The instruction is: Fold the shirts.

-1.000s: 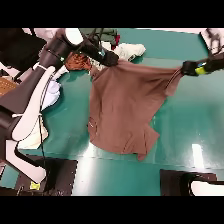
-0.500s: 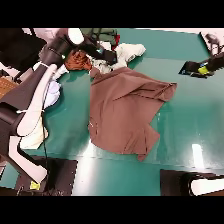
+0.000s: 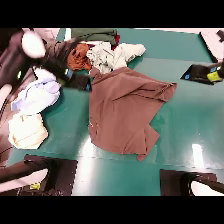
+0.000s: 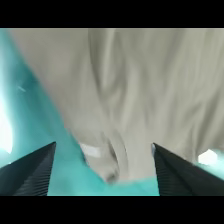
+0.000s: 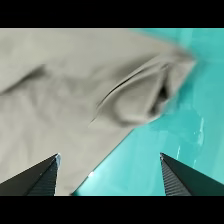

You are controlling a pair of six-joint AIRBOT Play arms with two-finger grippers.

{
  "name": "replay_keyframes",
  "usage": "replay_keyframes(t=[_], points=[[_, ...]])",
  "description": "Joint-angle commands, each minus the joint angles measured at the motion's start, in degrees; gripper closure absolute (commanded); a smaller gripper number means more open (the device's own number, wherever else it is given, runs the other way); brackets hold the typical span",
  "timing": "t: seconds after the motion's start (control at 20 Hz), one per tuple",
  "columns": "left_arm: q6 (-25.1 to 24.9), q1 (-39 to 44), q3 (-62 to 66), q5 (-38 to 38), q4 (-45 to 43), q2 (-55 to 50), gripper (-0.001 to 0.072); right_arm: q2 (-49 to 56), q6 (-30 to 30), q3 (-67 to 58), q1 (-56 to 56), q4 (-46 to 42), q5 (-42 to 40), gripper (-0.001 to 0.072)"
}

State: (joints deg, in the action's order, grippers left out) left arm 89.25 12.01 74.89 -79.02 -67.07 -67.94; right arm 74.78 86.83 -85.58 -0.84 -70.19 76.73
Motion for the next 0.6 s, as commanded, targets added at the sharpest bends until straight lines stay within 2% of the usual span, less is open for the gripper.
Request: replay_keyframes(t=[0.0,0.1,0.25,0.45,0.55], points=[[1.92,-2.95,-26.45,7.74,11.63,13.51,-0.0001,-7.08,-1.20,11.58,4.17,0.04,-5.27,0.0005],[-2.10,-5.79,-34.40,12.24,19.63,12.68,-0.0001,-9.68,-1.18,16.26,6.54,0.15,-6.32,0.0005],[-4.57,-6.23,-36.17,19.67,19.74,7.19,-0.0001,-13.46,-1.14,22.43,9.94,0.15,-6.23,0.0006],[-11.82,-6.21,-35.74,21.77,27.36,-3.56,-0.0001,-19.41,-0.24,28.65,11.93,0.11,-7.04,0.0008],[-13.27,-6.21,-35.58,23.52,28.46,-6.80,0.0000,-22.29,0.63,30.62,11.19,0.11,-8.17,0.0008]])
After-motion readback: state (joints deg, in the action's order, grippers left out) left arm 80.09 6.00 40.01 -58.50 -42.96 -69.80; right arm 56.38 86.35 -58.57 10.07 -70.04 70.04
